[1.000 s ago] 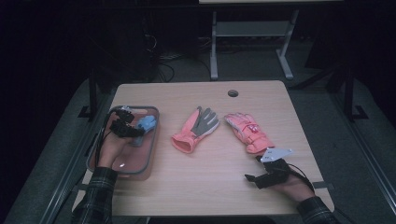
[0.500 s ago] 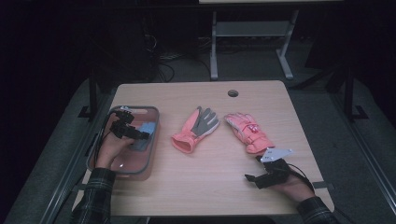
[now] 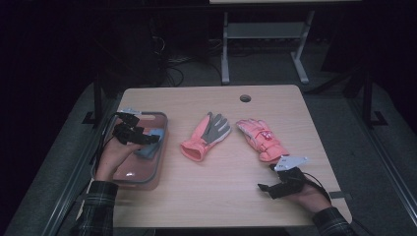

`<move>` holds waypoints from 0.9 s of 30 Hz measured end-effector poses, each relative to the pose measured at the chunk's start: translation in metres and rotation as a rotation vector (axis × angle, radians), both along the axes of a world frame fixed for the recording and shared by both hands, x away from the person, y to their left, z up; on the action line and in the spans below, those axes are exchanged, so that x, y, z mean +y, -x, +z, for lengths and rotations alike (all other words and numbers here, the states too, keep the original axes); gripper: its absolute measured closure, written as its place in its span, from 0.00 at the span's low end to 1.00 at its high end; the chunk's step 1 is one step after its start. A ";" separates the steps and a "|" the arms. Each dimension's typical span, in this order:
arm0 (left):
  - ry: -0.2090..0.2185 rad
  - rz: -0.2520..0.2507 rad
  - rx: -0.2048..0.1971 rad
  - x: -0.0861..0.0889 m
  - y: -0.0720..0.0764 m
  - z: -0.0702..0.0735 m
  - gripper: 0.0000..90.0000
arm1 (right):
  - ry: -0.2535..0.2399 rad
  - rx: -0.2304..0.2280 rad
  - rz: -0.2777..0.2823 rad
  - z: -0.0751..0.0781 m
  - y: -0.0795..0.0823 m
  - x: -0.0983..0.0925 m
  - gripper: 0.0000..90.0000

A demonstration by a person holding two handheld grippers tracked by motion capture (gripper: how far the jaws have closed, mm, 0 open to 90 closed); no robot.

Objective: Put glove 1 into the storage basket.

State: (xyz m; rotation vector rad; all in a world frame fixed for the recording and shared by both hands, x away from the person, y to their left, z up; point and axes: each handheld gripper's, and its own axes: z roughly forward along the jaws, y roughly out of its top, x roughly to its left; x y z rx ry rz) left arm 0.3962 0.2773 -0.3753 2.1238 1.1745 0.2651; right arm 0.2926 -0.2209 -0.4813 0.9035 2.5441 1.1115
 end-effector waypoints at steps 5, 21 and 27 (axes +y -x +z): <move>0.026 -0.041 -0.040 -0.015 0.011 0.014 0.18 | 0.000 -0.001 0.001 0.000 0.000 0.000 0.15; 0.041 -0.186 -0.081 -0.072 0.030 0.020 0.66 | 0.001 -0.001 -0.001 0.000 0.001 0.001 0.15; 0.036 -0.224 -0.070 -0.094 0.025 0.015 0.99 | 0.001 0.000 0.000 0.000 0.002 0.001 0.15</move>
